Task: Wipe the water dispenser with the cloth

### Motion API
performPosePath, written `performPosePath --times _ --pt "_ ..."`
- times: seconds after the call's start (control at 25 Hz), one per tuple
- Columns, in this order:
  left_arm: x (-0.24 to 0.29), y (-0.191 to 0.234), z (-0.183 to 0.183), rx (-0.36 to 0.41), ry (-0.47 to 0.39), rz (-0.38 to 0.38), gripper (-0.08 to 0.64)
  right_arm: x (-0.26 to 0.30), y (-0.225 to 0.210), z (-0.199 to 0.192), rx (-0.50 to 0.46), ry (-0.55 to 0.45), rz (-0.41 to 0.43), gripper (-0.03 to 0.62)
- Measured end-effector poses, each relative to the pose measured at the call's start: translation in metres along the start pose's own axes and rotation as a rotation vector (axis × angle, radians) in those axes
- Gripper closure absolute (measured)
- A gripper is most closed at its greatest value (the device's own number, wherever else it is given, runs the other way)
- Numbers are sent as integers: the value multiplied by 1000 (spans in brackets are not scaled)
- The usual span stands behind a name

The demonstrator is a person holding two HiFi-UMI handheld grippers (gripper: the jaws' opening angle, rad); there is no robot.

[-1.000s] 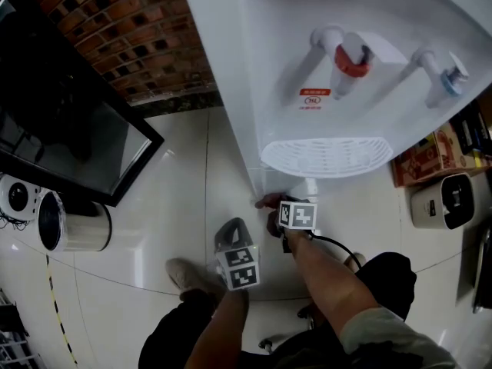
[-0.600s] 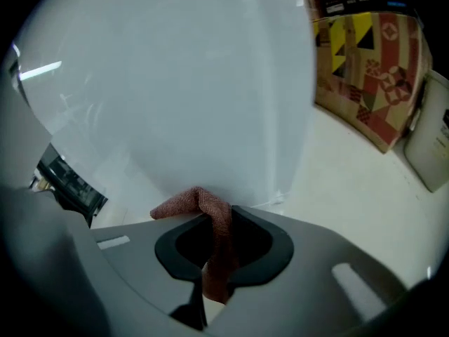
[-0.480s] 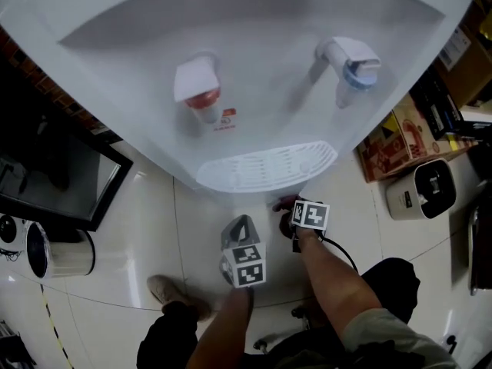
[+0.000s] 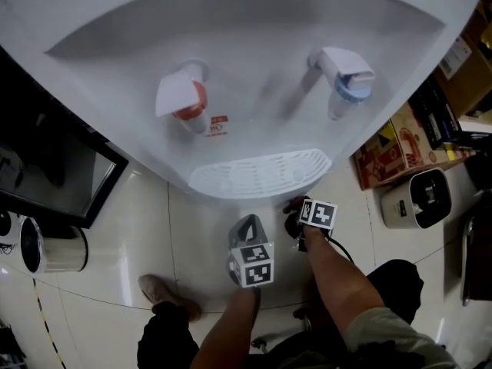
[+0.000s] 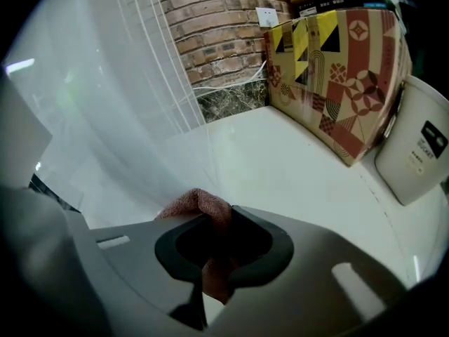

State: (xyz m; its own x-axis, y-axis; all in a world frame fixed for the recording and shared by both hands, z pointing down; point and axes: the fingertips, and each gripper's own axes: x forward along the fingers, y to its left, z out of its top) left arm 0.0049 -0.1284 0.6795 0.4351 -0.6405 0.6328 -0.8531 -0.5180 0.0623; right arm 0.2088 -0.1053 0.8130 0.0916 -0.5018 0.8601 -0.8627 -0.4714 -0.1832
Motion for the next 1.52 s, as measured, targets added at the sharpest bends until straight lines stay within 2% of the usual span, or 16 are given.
performPosePath --times 0.32,0.56,0.76,0.96,1.08,1.24,1.4,1.52 --pt "10 -14 5 -80 -21 37 560 5 -2 7 -80 46 64 534" --pt "-8 -7 8 -115 -40 117 560 -12 3 1 -114 62 112 534" --pt "-52 14 32 -160 -94 237 560 -46 27 31 -222 -54 179 534" --pt "-117 -2 74 -77 -175 293 560 -109 49 59 -351 -205 262 534" --pt "-165 -19 90 -45 -199 329 560 -164 71 77 -394 -316 357 534" --pt "-227 -39 123 -76 -273 383 560 -244 100 86 -336 -429 540 534" --pt "-282 -74 164 -13 -354 437 560 -324 118 93 -294 -505 748 534" --pt "-318 -97 193 18 -418 458 560 -378 123 120 -278 -581 875 535"
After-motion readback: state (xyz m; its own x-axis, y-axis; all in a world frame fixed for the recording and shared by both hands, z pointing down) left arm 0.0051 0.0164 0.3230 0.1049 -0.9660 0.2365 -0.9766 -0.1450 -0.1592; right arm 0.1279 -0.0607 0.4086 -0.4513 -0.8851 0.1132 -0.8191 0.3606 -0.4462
